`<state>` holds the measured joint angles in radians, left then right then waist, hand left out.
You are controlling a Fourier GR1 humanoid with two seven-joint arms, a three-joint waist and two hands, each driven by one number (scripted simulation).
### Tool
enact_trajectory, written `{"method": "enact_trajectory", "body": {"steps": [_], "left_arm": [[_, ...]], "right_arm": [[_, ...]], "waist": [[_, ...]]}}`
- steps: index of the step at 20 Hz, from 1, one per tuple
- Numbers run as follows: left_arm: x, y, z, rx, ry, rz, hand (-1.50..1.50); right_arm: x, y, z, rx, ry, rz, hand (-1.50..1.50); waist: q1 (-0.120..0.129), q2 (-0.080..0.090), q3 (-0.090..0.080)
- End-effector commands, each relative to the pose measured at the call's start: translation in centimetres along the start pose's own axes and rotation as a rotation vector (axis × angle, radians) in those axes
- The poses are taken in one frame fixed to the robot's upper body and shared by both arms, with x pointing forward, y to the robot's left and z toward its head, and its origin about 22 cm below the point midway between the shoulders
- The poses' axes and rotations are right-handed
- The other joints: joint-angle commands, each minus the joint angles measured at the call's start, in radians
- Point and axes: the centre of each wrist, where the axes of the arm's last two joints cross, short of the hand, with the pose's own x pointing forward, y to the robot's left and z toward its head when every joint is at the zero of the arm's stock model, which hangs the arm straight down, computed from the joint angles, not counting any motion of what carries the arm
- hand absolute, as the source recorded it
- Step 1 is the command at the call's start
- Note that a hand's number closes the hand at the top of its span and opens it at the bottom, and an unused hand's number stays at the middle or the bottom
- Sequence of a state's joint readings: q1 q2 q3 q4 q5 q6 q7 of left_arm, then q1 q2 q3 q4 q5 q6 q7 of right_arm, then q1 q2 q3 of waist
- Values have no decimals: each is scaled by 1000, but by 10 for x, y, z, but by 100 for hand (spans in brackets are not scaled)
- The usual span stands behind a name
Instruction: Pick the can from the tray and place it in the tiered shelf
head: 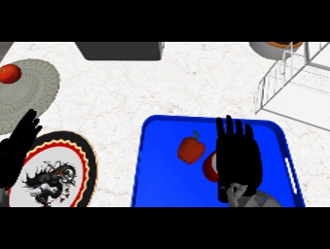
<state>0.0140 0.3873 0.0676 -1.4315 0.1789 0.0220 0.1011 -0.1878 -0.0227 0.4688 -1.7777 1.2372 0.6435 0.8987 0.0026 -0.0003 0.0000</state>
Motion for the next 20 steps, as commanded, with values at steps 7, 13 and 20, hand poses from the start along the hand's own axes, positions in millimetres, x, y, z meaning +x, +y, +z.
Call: {"method": "enact_trajectory", "body": {"steps": [7, 13, 20], "left_arm": [[-2, 17, 19, -8, -1, -10, 0], [-3, 9, 9, -8, -5, 5, 0], [3, 5, -1, 0, 3, -6, 0]], "right_arm": [[-9, 36, -35, 64, 57, -4, 150], [-5, 49, -19, 30, -4, 4, 150], [-1, 29, -11, -58, -21, 54, 150]], "waist": [[5, 0, 0], [-1, 0, 0], [-1, -1, 0]]}}
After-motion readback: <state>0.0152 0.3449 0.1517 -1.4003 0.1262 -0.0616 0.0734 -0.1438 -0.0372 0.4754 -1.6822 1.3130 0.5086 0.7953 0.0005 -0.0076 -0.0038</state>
